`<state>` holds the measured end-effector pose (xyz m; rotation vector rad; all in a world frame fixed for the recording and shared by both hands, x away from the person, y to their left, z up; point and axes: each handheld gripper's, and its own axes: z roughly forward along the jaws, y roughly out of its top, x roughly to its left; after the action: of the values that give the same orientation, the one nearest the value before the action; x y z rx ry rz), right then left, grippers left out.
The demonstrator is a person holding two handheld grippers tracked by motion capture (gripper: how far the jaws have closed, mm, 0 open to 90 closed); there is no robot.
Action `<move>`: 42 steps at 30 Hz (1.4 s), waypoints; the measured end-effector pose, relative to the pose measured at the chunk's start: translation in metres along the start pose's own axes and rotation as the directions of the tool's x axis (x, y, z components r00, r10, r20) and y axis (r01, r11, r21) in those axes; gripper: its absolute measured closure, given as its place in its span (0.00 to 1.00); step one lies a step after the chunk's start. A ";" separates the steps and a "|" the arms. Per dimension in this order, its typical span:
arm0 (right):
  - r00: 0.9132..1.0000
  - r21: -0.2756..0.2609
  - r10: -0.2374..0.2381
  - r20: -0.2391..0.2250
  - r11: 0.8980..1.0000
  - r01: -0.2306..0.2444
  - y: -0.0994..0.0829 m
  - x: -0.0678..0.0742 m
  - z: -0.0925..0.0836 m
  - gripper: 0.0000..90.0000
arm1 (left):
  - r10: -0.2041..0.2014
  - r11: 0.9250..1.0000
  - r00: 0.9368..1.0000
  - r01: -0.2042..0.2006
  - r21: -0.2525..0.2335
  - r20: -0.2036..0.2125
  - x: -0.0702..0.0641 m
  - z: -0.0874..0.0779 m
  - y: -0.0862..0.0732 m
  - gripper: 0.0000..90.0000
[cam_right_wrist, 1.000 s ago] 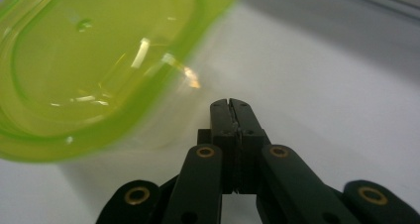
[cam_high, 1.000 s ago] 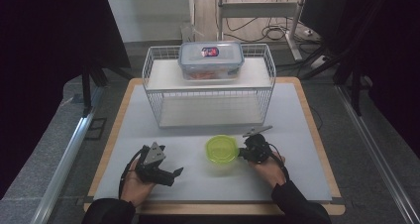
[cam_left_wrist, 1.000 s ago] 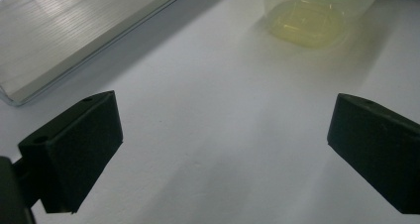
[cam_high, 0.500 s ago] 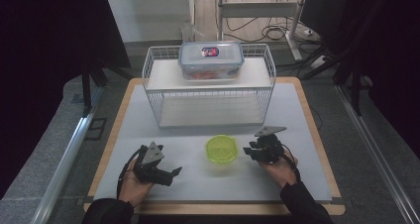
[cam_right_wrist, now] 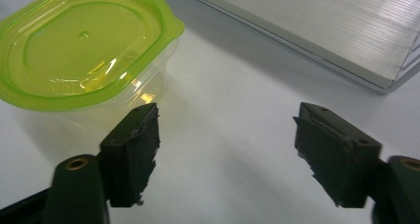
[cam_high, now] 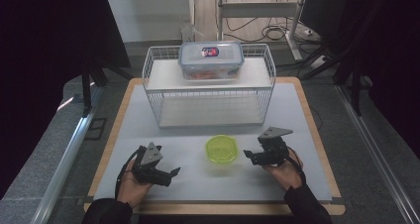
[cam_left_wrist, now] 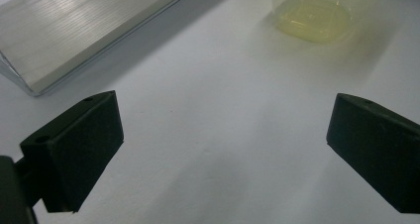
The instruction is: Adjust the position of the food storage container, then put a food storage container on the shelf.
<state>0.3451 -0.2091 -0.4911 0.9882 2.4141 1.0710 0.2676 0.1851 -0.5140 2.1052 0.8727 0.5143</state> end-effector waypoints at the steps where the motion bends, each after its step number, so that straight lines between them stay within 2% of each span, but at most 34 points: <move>1: 1.000 -0.001 0.002 0.002 1.000 -0.002 0.000 0.000 0.001 0.19 | 0.003 1.000 1.000 -0.003 0.002 0.000 0.000 0.000 0.000 0.01; 5: 1.000 -0.018 0.013 0.014 1.000 -0.013 0.000 -0.001 0.002 0.06 | 0.003 1.000 1.000 -0.003 0.005 0.001 -0.001 0.001 0.000 0.01; 7: 0.999 -0.023 0.008 0.040 1.000 -0.007 0.001 -0.001 0.001 0.02 | 0.000 1.000 1.000 0.000 0.004 0.002 0.000 0.001 0.000 0.01; 10: 0.999 -0.032 0.015 0.040 0.999 -0.014 0.001 -0.002 0.000 0.00 | 0.003 1.000 1.000 -0.003 0.002 0.002 0.001 0.000 0.000 0.01; 18: 0.999 -0.024 0.051 -0.007 0.998 -0.051 0.003 -0.002 -0.006 0.01 | 0.002 1.000 1.000 -0.002 0.005 0.001 -0.001 0.001 0.000 0.01; 22: 0.994 -0.022 0.101 -0.049 0.994 -0.103 0.011 0.002 -0.010 0.01 | 0.001 1.000 1.000 -0.001 0.006 0.002 -0.001 0.002 0.000 0.01; 26: 0.989 -0.010 0.122 -0.079 0.992 -0.123 0.017 0.008 -0.011 0.10 | 0.006 1.000 1.000 -0.006 0.008 0.004 -0.001 0.002 0.000 0.01; 30: 0.984 -0.010 0.130 -0.119 0.991 -0.132 0.022 0.012 -0.007 0.29 | 0.008 1.000 1.000 -0.008 0.009 0.004 -0.001 0.003 0.000 0.01; 32: 0.977 -0.008 0.150 -0.152 0.988 -0.153 0.023 0.012 -0.003 0.39 | 0.007 1.000 1.000 -0.008 0.013 0.005 -0.002 0.003 0.000 0.01; 35: 0.959 0.008 0.201 -0.198 0.979 -0.203 0.024 0.008 0.007 0.51 | 0.009 1.000 1.000 -0.009 0.014 0.007 -0.002 0.003 0.000 0.01; 42: 0.908 0.054 0.292 -0.301 0.956 -0.289 0.022 -0.001 0.025 0.61 | 0.012 1.000 1.000 -0.012 0.014 0.009 -0.002 0.004 0.000 0.01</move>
<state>0.3693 -0.1868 -0.4911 1.3027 2.5654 1.4104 0.2687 0.1819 -0.5168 2.1248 0.8615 0.5062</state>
